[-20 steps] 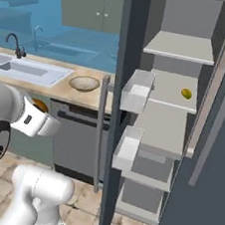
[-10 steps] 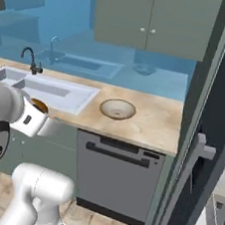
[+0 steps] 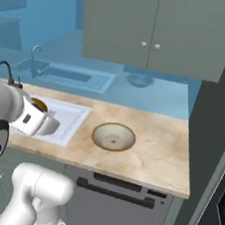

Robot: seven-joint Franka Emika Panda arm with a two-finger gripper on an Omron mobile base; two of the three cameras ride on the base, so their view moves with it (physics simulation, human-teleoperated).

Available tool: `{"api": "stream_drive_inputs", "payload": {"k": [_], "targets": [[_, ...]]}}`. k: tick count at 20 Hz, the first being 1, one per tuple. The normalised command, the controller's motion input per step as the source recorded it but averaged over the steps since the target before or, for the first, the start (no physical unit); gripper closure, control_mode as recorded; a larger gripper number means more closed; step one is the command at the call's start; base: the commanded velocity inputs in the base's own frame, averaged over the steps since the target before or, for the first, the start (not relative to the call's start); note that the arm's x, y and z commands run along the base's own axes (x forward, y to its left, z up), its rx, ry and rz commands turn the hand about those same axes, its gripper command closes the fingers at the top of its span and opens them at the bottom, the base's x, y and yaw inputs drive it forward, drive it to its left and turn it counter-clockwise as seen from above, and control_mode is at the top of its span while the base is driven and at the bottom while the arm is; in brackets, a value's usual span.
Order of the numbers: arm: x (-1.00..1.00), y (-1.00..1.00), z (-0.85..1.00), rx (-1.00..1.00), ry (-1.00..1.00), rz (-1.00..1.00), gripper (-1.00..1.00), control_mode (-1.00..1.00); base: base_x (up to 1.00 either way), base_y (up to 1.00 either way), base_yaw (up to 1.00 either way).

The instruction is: Take the garlic, mango, and mushroom from the freezer and place them in the bowl on the counter.

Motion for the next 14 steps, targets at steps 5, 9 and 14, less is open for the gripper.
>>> {"api": "stream_drive_inputs", "payload": {"k": [5,9,14], "targets": [[0.00,0.00,0.00,0.00,0.00,0.00,1.00,1.00,0.70,-0.26,-0.12],[0.00,0.00,0.00,0.00,0.00,0.00,1.00,1.00,0.87,-0.05,-0.08],[0.00,0.00,0.00,0.00,0.00,0.00,1.00,1.00,0.51,-0.14,-0.28]]}}
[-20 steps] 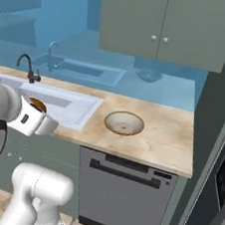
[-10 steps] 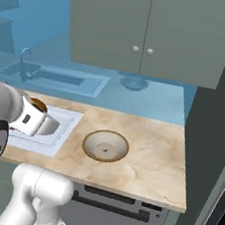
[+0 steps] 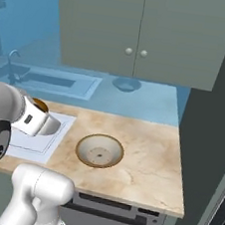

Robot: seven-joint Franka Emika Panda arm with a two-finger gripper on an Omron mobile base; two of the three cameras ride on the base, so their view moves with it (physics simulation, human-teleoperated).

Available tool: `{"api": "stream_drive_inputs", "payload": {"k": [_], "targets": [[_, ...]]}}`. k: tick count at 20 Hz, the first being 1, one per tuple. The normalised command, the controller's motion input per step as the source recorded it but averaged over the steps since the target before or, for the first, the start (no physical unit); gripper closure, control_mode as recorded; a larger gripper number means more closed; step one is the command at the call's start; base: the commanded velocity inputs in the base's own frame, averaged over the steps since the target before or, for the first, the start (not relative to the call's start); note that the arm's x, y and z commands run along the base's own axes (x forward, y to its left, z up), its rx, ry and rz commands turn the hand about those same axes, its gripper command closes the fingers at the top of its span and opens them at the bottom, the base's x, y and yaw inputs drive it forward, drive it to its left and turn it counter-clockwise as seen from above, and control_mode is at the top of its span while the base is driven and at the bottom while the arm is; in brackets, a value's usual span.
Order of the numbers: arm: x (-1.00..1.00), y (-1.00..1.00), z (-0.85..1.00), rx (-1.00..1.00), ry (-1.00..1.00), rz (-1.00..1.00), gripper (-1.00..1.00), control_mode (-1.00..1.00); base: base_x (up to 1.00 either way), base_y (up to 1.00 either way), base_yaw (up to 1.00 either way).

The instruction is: Take the garlic, mango, and mushroom from the freezer and place them in the bowl on the counter.

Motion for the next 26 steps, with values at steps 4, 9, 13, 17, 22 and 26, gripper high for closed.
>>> {"api": "stream_drive_inputs", "payload": {"k": [4,9,13,17,22,26], "targets": [[0.00,0.00,0.00,0.00,0.00,0.00,1.00,1.00,0.08,-0.13,-0.46],[0.00,0.00,0.00,0.00,0.00,0.00,1.00,1.00,0.15,-0.02,-0.42],[0.00,0.00,0.00,0.00,0.00,0.00,1.00,1.00,0.17,-0.07,-0.09],[0.00,0.00,0.00,0.00,0.00,0.00,1.00,1.00,0.07,-0.19,0.00],[0.47,-0.17,-0.58,0.03,0.01,0.00,1.00,-1.00,0.00,0.00,0.00],[0.42,-0.42,-0.71,0.00,0.06,0.00,1.00,-1.00,0.00,0.00,0.00]]}}
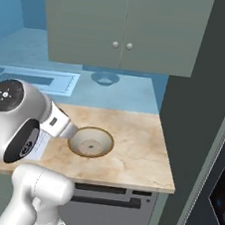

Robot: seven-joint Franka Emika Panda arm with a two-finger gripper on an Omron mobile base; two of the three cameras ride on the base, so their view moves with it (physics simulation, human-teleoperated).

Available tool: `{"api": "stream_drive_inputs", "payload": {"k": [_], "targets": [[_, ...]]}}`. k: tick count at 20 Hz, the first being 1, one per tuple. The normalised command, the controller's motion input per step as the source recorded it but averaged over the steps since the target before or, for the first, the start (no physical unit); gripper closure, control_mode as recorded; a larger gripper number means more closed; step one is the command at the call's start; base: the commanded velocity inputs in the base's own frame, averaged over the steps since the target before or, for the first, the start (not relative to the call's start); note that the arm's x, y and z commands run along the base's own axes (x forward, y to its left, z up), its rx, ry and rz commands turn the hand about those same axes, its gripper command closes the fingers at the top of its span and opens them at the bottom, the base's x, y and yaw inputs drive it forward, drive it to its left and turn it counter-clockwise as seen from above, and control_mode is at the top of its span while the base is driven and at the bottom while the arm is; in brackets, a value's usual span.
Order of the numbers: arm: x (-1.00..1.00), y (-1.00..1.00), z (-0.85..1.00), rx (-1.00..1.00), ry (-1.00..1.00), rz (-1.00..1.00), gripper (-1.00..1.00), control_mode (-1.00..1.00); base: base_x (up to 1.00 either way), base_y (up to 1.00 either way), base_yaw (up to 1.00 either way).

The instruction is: Take the garlic, mango, and mushroom from the freezer and place them in the bowl on the counter.

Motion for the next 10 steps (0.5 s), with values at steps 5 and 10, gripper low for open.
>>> {"api": "stream_drive_inputs", "payload": {"k": [5,10], "targets": [[0.42,-0.17,-0.87,0.00,0.17,0.00,1.00,-1.00,0.00,0.00,0.00],[0.38,-0.17,-0.73,0.00,0.14,0.00,1.00,-1.00,0.00,0.00,0.00]]}}
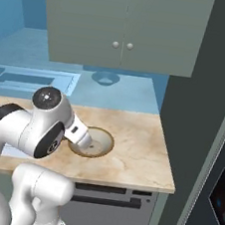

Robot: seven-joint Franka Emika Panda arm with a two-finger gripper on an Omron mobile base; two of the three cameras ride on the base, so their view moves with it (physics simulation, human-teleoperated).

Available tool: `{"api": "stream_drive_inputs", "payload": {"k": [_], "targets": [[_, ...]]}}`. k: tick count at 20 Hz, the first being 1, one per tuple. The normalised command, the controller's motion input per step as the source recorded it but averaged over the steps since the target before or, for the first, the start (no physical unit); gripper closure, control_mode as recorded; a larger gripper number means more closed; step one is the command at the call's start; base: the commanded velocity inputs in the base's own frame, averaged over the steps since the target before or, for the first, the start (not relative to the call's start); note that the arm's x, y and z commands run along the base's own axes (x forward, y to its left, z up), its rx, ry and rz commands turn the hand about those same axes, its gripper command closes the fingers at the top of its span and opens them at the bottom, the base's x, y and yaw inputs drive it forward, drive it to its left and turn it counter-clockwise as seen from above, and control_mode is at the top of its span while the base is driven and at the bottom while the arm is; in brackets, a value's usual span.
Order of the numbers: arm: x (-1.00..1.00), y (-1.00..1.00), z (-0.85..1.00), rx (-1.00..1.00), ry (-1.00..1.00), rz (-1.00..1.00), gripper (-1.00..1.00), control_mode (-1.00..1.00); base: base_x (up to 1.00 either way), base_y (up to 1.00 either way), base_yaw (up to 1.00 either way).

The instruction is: Take the garlic, mango, and mushroom from the freezer and place them in the bowl on the counter.

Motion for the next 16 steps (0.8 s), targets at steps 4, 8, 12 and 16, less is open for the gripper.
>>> {"api": "stream_drive_inputs", "payload": {"k": [4,8,12,16], "targets": [[0.31,-0.33,-0.67,0.00,0.09,0.00,1.00,-1.00,0.00,0.00,0.00],[0.26,-0.30,-0.52,0.00,0.02,0.00,1.00,-1.00,0.00,0.00,0.00],[0.46,0.00,-0.33,0.00,0.02,0.00,1.00,-1.00,0.00,0.00,0.00],[0.49,0.12,0.00,0.00,0.00,0.00,1.00,-1.00,0.00,0.00,0.00]]}}
